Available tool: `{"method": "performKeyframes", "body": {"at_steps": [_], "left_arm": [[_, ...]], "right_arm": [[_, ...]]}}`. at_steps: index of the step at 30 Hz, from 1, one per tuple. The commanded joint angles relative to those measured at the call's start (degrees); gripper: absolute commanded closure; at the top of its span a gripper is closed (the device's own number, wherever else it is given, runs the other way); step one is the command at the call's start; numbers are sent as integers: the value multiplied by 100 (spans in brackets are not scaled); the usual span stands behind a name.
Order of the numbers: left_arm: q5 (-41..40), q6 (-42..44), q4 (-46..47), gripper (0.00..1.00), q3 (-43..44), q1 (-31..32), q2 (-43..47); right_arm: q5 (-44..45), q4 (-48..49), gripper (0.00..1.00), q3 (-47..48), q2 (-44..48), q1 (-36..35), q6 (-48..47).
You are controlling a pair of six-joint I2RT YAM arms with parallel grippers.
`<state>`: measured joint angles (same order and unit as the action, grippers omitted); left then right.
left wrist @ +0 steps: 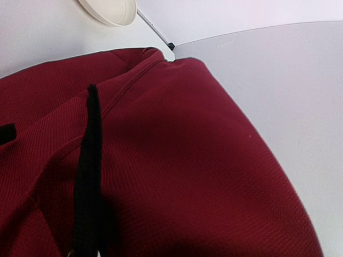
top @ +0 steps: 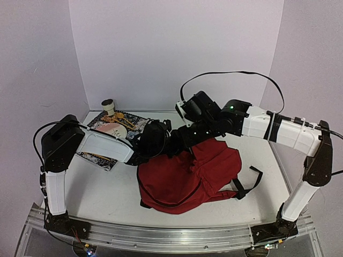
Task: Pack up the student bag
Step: Place the pen in the lower front pocket of the bag, then pick up the pen at the center of the board.
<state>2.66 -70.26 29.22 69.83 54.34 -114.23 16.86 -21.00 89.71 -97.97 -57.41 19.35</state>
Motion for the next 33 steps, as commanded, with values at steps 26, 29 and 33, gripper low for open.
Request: {"method": "performKeyframes", "body": {"at_steps": [26,29,33], "left_arm": [[-1927,2701,-4278,34,-1513,-764,3466],[-2032,3309,-4713,33,-1173,-1025,3198],[-2087,3837,-5280,33,-549,-1355,2484]], "right_arm": [[-148,191,100,-32,268,-187,-81],[-147,193,100,-35,280,-185,-74],[-152,191,100,-58,319,-185,-59]]}}
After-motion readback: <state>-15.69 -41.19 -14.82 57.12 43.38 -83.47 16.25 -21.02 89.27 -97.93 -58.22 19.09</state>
